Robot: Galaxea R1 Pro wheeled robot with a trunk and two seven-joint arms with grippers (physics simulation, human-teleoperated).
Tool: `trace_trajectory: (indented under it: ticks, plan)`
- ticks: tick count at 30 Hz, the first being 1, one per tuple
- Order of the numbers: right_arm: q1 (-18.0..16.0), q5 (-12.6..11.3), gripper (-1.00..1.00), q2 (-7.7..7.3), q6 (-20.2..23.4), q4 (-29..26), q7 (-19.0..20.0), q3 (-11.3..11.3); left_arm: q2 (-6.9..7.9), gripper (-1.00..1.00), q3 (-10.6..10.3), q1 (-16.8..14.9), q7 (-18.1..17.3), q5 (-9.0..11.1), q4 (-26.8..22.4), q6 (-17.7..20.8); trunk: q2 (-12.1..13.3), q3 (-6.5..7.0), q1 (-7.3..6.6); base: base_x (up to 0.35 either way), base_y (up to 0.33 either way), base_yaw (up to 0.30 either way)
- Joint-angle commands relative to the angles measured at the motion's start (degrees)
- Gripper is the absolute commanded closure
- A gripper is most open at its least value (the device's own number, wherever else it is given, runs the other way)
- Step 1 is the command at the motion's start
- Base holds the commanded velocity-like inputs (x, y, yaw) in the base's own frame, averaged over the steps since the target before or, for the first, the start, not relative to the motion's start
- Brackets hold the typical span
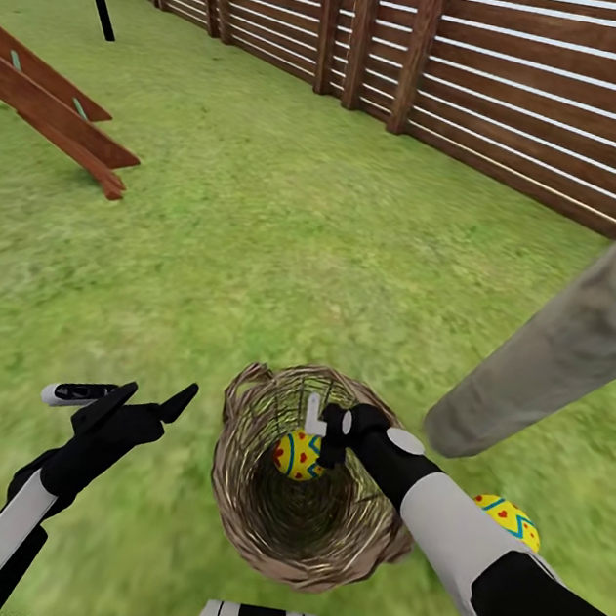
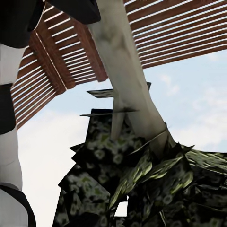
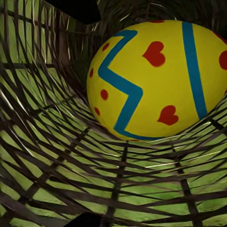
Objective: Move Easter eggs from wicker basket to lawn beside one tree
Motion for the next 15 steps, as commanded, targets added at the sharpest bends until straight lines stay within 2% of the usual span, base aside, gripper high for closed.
trace_trajectory:
  ticks: [1,15]
  plan:
    - [-0.14,0.33,-1.0,0.0,0.22,-0.04,0.26,0.14,0.02,-1.0,-0.03,-0.04,-0.01,0.29,-0.01,0.53,-0.03,-0.27,0.01,0.0,0.0,0.0]
    - [-0.38,0.5,-1.0,0.08,0.21,-1.12,0.43,0.16,-0.02,-1.0,-0.03,-0.02,-0.01,0.04,0.07,0.53,-0.22,-3.37,0.37,0.0,0.0,0.0]
